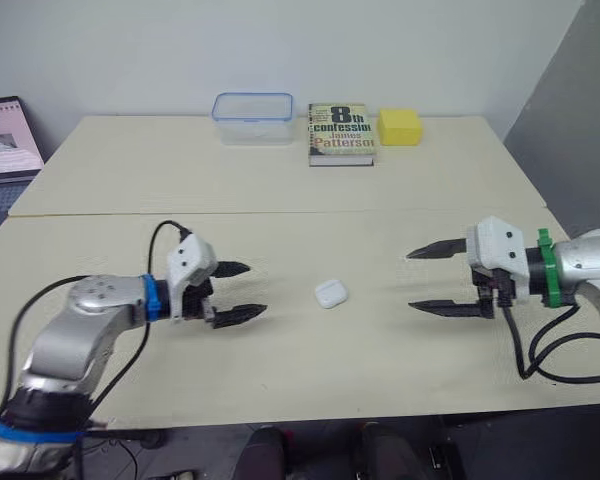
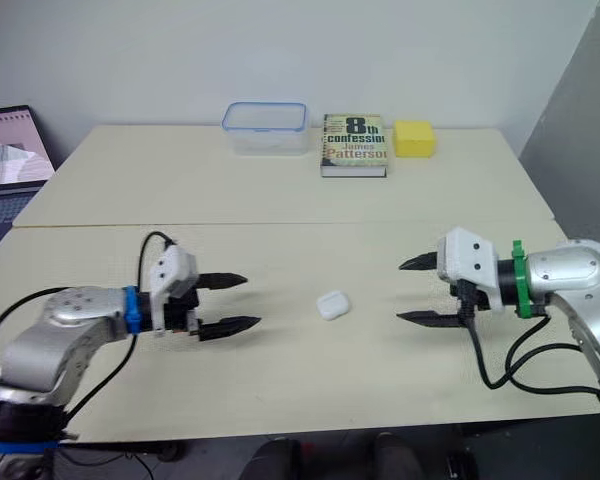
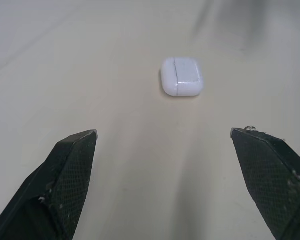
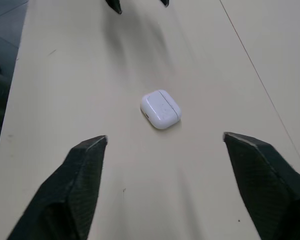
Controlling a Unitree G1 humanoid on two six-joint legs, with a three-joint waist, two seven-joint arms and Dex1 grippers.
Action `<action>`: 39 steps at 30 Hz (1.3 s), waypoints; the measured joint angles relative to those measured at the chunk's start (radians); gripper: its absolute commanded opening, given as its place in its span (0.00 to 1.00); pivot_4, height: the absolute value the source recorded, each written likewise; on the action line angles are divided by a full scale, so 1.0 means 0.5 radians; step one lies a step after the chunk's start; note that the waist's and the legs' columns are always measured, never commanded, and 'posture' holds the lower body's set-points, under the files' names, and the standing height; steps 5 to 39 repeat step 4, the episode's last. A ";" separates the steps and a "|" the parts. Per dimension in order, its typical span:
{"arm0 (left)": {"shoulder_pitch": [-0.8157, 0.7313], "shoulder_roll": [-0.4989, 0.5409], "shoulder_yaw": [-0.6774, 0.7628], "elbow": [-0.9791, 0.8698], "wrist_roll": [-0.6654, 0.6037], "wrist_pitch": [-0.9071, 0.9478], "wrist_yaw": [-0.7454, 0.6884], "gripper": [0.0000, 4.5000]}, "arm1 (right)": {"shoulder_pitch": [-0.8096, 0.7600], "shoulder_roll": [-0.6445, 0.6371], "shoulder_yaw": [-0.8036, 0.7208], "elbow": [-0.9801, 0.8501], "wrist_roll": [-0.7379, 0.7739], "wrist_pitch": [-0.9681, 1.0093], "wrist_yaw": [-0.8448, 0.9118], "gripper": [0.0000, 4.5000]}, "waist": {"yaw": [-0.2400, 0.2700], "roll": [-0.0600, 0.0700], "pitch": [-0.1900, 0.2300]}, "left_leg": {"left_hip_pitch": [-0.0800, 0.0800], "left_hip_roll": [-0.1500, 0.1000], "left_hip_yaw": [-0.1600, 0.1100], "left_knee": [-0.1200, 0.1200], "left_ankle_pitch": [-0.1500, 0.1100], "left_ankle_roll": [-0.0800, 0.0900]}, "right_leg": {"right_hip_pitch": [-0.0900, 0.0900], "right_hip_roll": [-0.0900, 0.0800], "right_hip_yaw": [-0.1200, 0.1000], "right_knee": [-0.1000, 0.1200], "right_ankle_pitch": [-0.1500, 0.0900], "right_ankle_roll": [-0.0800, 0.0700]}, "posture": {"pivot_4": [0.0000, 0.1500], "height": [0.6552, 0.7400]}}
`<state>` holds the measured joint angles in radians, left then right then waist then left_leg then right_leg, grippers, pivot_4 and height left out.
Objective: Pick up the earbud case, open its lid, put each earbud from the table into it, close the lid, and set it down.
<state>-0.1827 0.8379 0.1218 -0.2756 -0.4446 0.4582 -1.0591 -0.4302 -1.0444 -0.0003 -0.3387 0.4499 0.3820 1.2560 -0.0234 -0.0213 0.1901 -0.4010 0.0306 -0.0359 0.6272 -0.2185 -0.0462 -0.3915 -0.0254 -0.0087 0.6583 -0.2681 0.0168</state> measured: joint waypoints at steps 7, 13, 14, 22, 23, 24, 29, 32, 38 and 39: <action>0.217 0.077 0.143 -0.260 -0.068 -0.007 -0.030 1.00 | -0.087 -0.071 -0.003 0.213 -0.044 -0.177 0.212 0.92 | -0.001 0.000 0.000 | 0.002 -0.001 0.002 0.000 0.000 0.000 | 0.001 0.000 0.000 0.000 0.000 0.000 | 1.00 1.00; 0.217 0.077 0.143 -0.260 -0.068 -0.007 -0.030 1.00 | -0.087 -0.071 -0.003 0.213 -0.044 -0.177 0.212 0.92 | -0.001 0.000 0.000 | 0.002 -0.001 0.002 0.000 0.000 0.000 | 0.001 0.000 0.000 0.000 0.000 0.000 | 1.00 1.00; 0.217 0.077 0.143 -0.260 -0.068 -0.007 -0.030 1.00 | -0.087 -0.071 -0.003 0.213 -0.044 -0.177 0.212 0.92 | -0.001 0.000 0.000 | 0.002 -0.001 0.002 0.000 0.000 0.000 | 0.001 0.000 0.000 0.000 0.000 0.000 | 1.00 1.00; 0.217 0.077 0.143 -0.260 -0.068 -0.007 -0.030 1.00 | -0.087 -0.071 -0.003 0.213 -0.044 -0.177 0.212 0.92 | -0.001 0.000 0.000 | 0.002 -0.001 0.002 0.000 0.000 0.000 | 0.001 0.000 0.000 0.000 0.000 0.000 | 1.00 1.00; 0.217 0.077 0.143 -0.260 -0.068 -0.007 -0.030 1.00 | -0.087 -0.071 -0.003 0.213 -0.044 -0.177 0.212 0.92 | -0.001 0.000 0.000 | 0.002 -0.001 0.002 0.000 0.000 0.000 | 0.001 0.000 0.000 0.000 0.000 0.000 | 1.00 1.00; 0.217 0.077 0.143 -0.260 -0.068 -0.007 -0.030 1.00 | -0.087 -0.071 -0.003 0.213 -0.044 -0.177 0.212 0.92 | -0.001 0.000 0.000 | 0.002 -0.001 0.002 0.000 0.000 0.000 | 0.001 0.000 0.000 0.000 0.000 0.000 | 1.00 1.00; 0.217 0.077 0.143 -0.260 -0.068 -0.007 -0.030 1.00 | -0.087 -0.071 -0.003 0.213 -0.044 -0.177 0.212 0.92 | -0.001 0.000 0.000 | 0.002 -0.001 0.002 0.000 0.000 0.000 | 0.001 0.000 0.000 0.000 0.000 0.000 | 1.00 1.00; 0.217 0.077 0.143 -0.260 -0.068 -0.007 -0.030 1.00 | -0.087 -0.071 -0.003 0.213 -0.044 -0.177 0.212 0.92 | -0.001 0.000 0.000 | 0.002 -0.001 0.002 0.000 0.000 0.000 | 0.001 0.000 0.000 0.000 0.000 0.000 | 1.00 1.00; 0.217 0.077 0.143 -0.260 -0.068 -0.007 -0.030 1.00 | -0.087 -0.071 -0.003 0.213 -0.044 -0.177 0.212 0.92 | -0.001 0.000 0.000 | 0.002 -0.001 0.002 0.000 0.000 0.000 | 0.001 0.000 0.000 0.000 0.000 0.000 | 1.00 1.00; 0.217 0.077 0.143 -0.260 -0.068 -0.007 -0.030 1.00 | -0.087 -0.071 -0.003 0.213 -0.044 -0.177 0.212 0.92 | -0.001 0.000 0.000 | 0.002 -0.001 0.002 0.000 0.000 0.000 | 0.001 0.000 0.000 0.000 0.000 0.000 | 1.00 1.00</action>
